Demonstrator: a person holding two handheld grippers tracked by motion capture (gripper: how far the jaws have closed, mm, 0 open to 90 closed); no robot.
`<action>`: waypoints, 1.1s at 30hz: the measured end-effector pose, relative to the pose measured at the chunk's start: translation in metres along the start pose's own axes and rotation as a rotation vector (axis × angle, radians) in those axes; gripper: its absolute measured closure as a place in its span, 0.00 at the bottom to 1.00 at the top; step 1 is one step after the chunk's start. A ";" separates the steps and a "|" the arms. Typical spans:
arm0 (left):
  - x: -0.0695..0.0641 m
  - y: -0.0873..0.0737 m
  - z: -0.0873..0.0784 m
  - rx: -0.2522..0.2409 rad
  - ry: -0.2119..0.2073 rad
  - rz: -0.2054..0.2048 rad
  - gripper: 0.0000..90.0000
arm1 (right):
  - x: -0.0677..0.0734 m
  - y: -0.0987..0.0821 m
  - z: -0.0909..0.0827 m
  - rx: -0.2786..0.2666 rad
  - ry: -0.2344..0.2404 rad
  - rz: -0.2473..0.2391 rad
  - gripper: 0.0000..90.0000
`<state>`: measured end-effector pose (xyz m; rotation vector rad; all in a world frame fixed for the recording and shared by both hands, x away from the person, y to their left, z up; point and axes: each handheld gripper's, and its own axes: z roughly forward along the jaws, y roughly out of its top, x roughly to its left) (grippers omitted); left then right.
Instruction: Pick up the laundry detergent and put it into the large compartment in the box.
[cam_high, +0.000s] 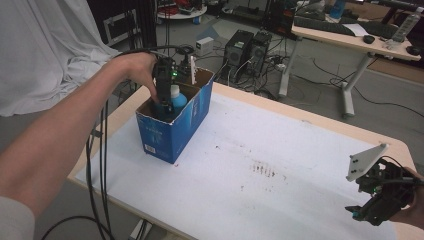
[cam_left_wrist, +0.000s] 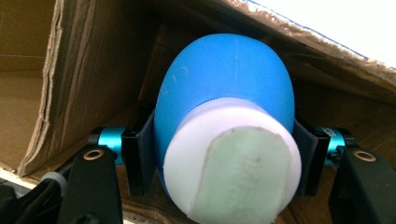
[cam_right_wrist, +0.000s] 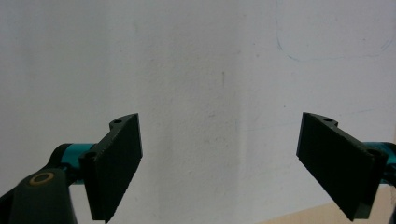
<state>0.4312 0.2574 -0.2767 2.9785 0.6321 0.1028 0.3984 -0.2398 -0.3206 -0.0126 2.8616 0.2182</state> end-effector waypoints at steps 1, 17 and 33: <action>0.000 0.000 0.000 0.000 0.000 0.000 0.42 | 0.000 0.000 0.000 0.000 0.000 0.000 0.15; -0.001 0.001 0.002 -0.002 0.007 -0.027 0.41 | 0.002 0.000 0.000 -0.005 0.001 0.007 0.15; -0.001 0.002 -0.001 -0.002 0.010 -0.065 0.36 | 0.002 0.001 0.000 -0.005 0.002 -0.002 0.15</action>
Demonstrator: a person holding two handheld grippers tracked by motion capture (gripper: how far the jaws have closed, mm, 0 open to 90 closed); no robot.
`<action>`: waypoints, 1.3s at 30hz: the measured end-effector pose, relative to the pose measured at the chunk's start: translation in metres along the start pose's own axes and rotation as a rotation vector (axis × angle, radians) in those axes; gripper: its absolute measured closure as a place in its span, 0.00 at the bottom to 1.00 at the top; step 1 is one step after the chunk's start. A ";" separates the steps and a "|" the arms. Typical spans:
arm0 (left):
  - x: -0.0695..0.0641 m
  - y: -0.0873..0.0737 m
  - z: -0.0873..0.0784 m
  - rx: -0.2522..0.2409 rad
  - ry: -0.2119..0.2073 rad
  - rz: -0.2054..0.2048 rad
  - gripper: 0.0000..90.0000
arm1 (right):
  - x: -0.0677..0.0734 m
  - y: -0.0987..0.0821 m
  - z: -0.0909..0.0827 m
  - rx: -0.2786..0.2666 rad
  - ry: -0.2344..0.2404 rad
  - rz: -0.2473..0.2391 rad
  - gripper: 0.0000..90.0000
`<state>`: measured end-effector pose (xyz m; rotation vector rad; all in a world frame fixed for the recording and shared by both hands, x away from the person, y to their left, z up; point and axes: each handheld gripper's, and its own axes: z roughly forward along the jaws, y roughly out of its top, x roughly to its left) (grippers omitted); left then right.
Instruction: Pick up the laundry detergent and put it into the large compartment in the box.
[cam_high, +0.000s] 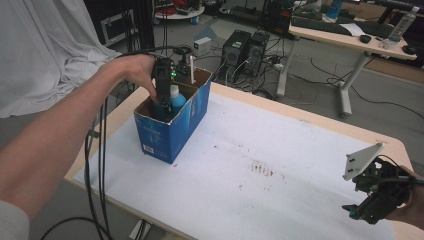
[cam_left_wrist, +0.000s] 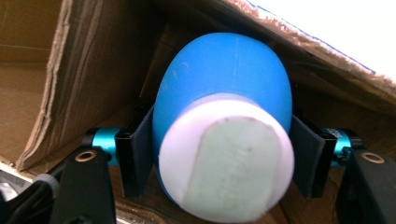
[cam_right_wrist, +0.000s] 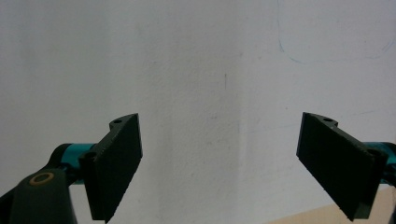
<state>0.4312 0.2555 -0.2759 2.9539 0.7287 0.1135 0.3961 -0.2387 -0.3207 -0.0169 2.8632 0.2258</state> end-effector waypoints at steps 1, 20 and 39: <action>0.000 0.000 0.000 -0.004 0.000 -0.003 0.34 | 0.000 0.000 0.000 0.001 0.000 0.000 0.15; -0.001 -0.001 -0.013 -0.012 0.015 -0.037 0.23 | 0.001 0.000 0.000 0.002 0.002 0.002 0.15; -0.018 0.027 -0.076 -0.076 0.091 0.031 0.23 | 0.001 0.002 -0.001 -0.002 0.003 0.000 0.15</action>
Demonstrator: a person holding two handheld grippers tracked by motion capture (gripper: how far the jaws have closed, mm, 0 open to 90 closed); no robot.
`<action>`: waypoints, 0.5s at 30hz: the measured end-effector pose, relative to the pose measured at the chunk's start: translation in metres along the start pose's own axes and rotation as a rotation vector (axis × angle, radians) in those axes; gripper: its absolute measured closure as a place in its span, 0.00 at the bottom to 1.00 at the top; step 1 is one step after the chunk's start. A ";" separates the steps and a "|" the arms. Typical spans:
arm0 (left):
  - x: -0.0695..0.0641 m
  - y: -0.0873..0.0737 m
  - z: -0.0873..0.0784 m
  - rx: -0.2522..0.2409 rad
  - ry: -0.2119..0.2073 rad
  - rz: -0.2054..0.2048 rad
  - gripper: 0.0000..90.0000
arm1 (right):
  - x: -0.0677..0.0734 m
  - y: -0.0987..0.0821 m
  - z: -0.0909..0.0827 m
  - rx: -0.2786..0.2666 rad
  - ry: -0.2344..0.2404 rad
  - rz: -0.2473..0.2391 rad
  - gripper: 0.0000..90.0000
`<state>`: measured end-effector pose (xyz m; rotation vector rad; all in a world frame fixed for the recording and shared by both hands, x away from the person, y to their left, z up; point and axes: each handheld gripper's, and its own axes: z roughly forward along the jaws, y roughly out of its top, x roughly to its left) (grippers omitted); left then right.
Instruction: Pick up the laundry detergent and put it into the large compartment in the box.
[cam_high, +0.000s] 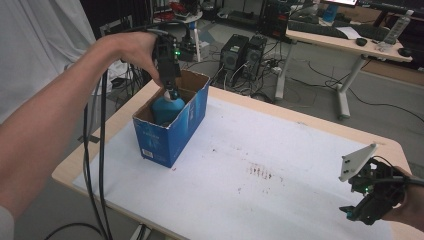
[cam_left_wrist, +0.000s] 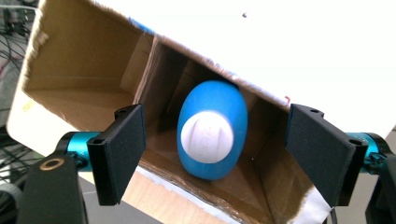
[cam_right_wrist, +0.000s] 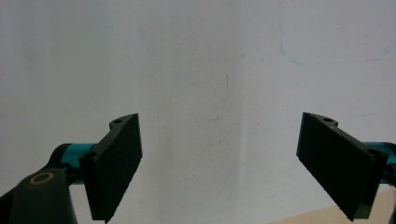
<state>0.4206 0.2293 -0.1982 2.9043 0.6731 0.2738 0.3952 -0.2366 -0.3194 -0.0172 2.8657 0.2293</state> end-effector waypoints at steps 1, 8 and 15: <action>-0.002 0.003 -0.002 -0.004 -0.001 0.011 0.23 | 0.000 0.000 0.000 -0.002 0.000 -0.002 0.15; -0.022 0.038 -0.008 -0.010 0.006 0.111 0.23 | 0.000 0.001 0.000 0.002 0.001 -0.002 0.15; -0.049 0.075 -0.001 -0.017 0.001 0.223 0.23 | 0.001 0.002 0.000 0.002 0.001 -0.002 0.15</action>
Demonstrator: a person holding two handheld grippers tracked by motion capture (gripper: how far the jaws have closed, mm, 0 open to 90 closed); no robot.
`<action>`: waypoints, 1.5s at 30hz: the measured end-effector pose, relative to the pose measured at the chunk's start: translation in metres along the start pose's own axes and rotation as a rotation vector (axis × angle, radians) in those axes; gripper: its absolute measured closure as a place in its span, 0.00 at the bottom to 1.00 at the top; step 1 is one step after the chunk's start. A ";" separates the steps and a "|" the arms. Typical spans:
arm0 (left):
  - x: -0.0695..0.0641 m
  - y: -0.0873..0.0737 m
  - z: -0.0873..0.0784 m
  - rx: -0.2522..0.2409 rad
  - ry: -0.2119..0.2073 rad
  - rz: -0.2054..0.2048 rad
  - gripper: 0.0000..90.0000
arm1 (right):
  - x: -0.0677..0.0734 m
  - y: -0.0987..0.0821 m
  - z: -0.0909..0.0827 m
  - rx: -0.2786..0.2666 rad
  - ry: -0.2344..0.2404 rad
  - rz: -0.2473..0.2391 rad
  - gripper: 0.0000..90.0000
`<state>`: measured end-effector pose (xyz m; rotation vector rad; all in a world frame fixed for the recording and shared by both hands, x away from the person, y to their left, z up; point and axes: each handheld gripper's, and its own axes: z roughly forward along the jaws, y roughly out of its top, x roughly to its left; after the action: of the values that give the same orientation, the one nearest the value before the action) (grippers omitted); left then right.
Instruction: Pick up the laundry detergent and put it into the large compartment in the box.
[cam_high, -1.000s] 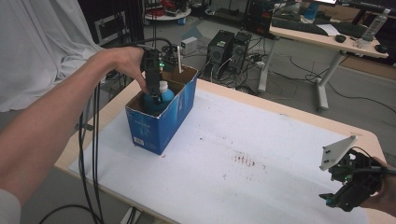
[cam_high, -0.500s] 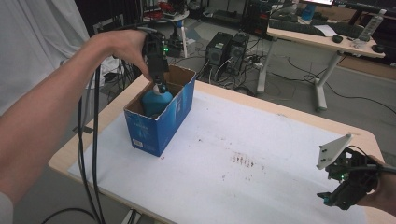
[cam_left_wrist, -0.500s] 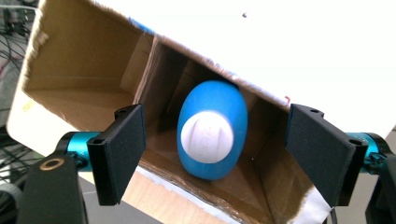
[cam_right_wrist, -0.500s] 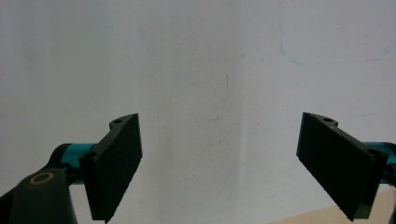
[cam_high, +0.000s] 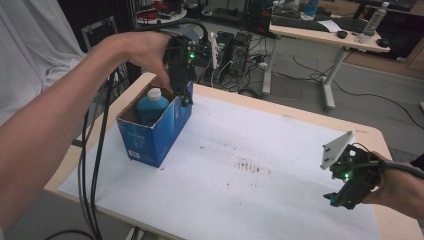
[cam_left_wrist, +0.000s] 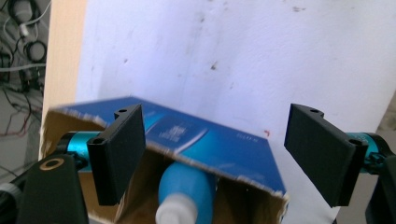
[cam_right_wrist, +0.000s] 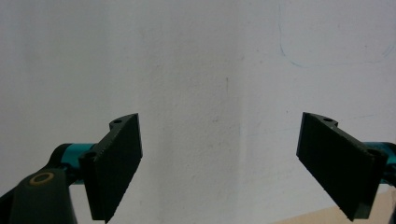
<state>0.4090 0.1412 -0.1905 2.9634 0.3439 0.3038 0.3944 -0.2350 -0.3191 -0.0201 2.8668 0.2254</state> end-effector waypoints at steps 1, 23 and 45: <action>-0.003 0.006 0.002 0.003 -0.005 0.015 0.23 | 0.000 0.000 0.000 0.000 -0.001 -0.001 0.15; -0.048 0.077 0.085 0.021 -0.171 0.174 0.19 | 0.000 0.001 0.001 0.003 -0.001 0.006 0.15; -0.061 0.094 0.129 0.091 -0.224 0.199 0.19 | -0.001 0.004 0.002 0.005 0.004 0.009 0.15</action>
<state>0.3986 0.0214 -0.3111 3.0840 0.0361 -0.0254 0.3956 -0.2311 -0.3202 -0.0069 2.8718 0.2197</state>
